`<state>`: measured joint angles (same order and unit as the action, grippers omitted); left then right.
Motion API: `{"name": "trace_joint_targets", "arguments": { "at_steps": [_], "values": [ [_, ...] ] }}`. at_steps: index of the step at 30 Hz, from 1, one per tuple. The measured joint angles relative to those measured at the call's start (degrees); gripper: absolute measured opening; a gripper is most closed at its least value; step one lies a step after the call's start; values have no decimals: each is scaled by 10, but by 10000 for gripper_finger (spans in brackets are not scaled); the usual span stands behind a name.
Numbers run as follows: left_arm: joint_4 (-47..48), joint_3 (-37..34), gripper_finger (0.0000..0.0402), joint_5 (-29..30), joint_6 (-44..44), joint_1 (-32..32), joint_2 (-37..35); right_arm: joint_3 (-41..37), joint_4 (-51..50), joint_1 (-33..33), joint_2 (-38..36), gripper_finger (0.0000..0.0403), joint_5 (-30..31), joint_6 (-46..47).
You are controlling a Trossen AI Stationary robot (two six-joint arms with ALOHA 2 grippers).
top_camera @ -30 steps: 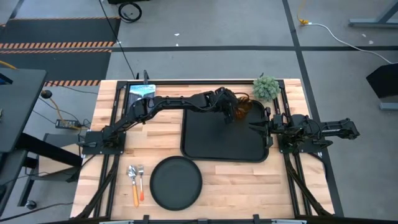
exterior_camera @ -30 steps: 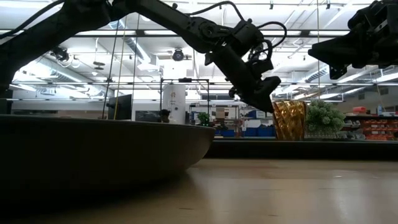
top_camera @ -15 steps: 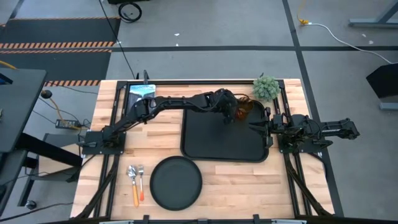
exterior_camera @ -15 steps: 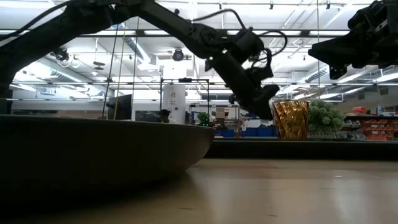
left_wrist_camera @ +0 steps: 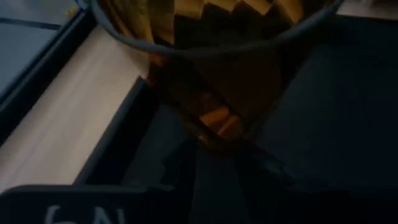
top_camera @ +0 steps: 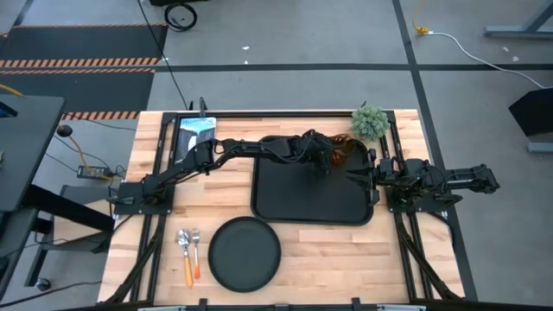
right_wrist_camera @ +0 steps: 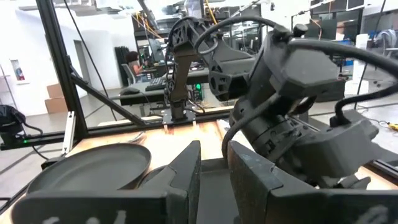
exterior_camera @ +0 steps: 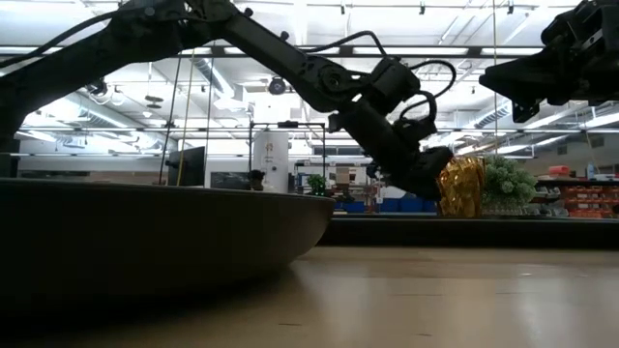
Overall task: Pick and place plate/cup/fork/spoon on tray
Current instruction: Put the brown glass on the top right of the black serving tray, then put the black plate on the black tray to the bottom of the brown glass
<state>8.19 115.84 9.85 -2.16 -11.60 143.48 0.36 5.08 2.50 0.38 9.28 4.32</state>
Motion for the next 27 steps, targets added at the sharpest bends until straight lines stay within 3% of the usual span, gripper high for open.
{"name": "trace_joint_targets", "arguments": {
  "at_steps": [11, 14, 22, 27],
  "values": [
    [-65, 0, 120, -8, -1, 4, 9, 0, 2, 0, 0, 88, 0, 0],
    [-62, 0, 120, -33, -13, 4, 8, 0, 2, 0, 0, 88, 0, 0],
    [149, 0, 117, -73, -41, 23, -62, 0, 4, 0, 0, 88, 0, 0],
    [298, 0, 86, -67, -45, 58, -115, 0, 4, 0, 0, 88, 0, 0]
  ]
}}
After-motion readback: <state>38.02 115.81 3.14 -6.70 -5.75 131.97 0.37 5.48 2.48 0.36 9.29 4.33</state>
